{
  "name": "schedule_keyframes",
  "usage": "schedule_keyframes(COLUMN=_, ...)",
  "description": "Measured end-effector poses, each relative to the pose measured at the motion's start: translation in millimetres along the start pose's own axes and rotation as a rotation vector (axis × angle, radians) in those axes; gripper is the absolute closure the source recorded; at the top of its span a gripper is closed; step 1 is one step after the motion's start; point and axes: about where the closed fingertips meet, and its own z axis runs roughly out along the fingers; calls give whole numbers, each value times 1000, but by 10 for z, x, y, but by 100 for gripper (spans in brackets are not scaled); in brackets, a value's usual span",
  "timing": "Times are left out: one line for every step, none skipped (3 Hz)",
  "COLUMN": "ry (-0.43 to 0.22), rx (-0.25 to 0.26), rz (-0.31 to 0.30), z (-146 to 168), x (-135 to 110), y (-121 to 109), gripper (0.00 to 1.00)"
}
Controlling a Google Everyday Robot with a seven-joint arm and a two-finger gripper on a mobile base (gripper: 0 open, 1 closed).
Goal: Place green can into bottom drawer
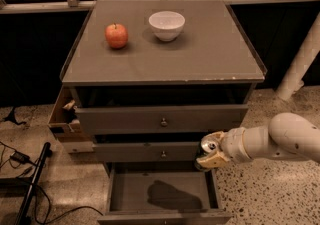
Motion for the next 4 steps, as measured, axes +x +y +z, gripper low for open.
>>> schedule_keyframes(ry=-29, rx=28, rz=-22, z=417, x=452, y=31, gripper=100)
schedule_keyframes(ry=-73, rx=16, rz=-23, z=906, x=812, y=86, gripper=100)
schedule_keyframes(ry=-91, rx=-41, rz=-11, z=1442, x=1162, y=238, gripper=100)
schedule_keyframes(ry=-100, rx=-58, rz=6, z=1536, x=1220, y=315, gripper=100)
